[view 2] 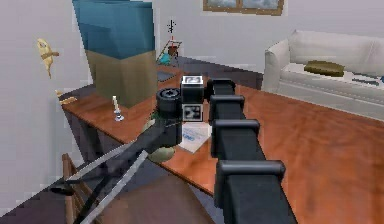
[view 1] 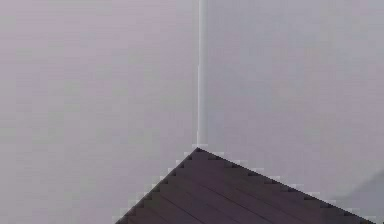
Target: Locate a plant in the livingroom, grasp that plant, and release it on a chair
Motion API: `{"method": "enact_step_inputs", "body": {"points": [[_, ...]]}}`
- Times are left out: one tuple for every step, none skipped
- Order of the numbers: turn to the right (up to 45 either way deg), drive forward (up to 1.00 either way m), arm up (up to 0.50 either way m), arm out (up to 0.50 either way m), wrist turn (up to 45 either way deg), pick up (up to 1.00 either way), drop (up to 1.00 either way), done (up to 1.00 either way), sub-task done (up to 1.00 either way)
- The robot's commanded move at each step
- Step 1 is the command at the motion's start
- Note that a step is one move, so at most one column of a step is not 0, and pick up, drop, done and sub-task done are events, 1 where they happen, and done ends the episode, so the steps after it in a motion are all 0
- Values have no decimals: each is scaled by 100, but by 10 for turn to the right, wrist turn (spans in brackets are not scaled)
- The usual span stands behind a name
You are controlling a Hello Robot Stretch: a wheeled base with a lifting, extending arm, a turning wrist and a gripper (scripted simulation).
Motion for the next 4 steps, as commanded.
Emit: {"method": "enact_step_inputs", "body": {"points": [[0, 0, 0, 0, -120, 0, 0, 0, 0], [0, 0, 0, -18, 0, 0, 0, 0, 0], [0, 0, 0, 36, 0, 0, 0, 0, 0], [0, 0, 0, 0, 450, 0, 0, 0, 0]]}}
